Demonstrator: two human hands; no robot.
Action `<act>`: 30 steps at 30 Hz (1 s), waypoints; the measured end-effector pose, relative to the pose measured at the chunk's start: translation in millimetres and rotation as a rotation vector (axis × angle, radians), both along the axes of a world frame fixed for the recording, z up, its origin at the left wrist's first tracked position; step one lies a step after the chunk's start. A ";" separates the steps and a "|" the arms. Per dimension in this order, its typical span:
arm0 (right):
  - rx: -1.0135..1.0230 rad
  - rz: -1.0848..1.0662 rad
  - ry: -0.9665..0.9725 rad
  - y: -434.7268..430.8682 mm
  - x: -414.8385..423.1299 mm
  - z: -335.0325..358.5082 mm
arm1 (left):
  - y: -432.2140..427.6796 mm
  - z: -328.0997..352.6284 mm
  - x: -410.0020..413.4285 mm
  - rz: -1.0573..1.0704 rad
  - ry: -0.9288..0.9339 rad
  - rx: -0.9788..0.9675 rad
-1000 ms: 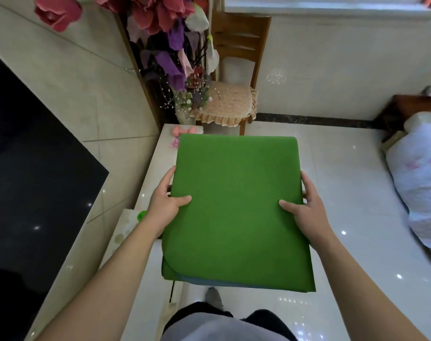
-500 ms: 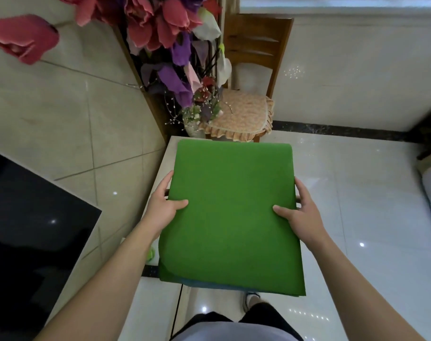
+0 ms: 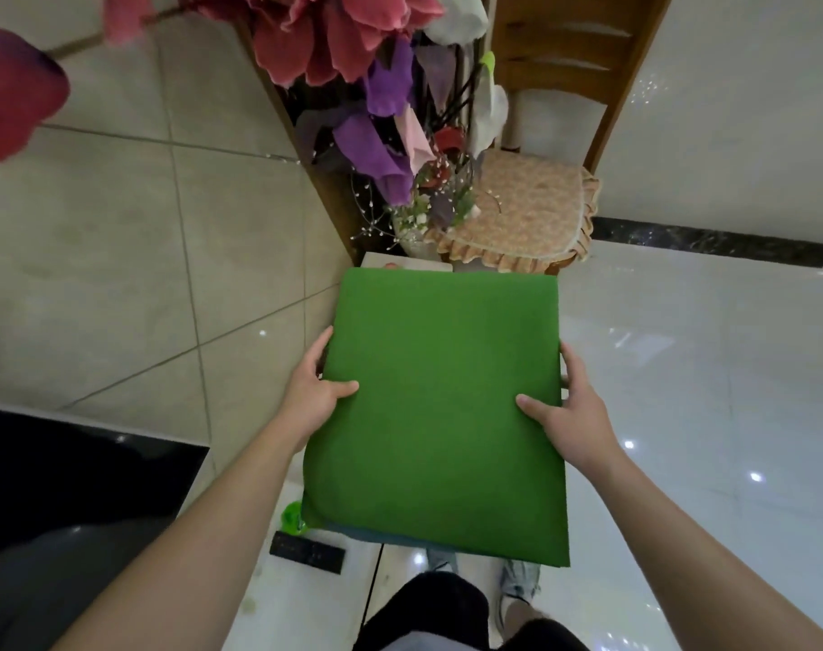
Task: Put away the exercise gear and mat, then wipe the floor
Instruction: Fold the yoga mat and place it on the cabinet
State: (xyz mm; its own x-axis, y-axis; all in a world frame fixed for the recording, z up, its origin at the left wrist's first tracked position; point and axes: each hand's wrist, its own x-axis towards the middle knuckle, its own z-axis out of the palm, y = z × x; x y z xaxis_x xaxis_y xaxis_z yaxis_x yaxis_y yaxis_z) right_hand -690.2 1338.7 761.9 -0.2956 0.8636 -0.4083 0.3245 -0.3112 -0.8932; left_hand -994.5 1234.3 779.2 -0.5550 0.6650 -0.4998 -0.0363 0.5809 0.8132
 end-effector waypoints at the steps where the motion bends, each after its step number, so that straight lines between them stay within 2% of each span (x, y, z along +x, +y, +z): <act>1: 0.002 -0.001 -0.011 4.3 -11.3 -8.2 | 5.6 -9.6 -12.4 -0.002 0.000 -0.009; 13: -0.040 0.031 -0.079 36.4 -131.3 -158.1 | 44.0 -162.3 -128.5 -0.019 0.064 -0.131; 18: -0.062 0.067 -0.092 39.3 -171.0 -223.0 | 42.1 -230.6 -166.2 0.018 0.015 -0.167; 21: -0.085 0.078 -0.083 38.1 -190.2 -258.4 | 41.4 -266.7 -186.7 0.038 -0.021 -0.172; 30: -0.090 0.117 -0.095 38.2 -225.0 -344.9 | 43.4 -344.3 -221.6 0.030 0.055 -0.229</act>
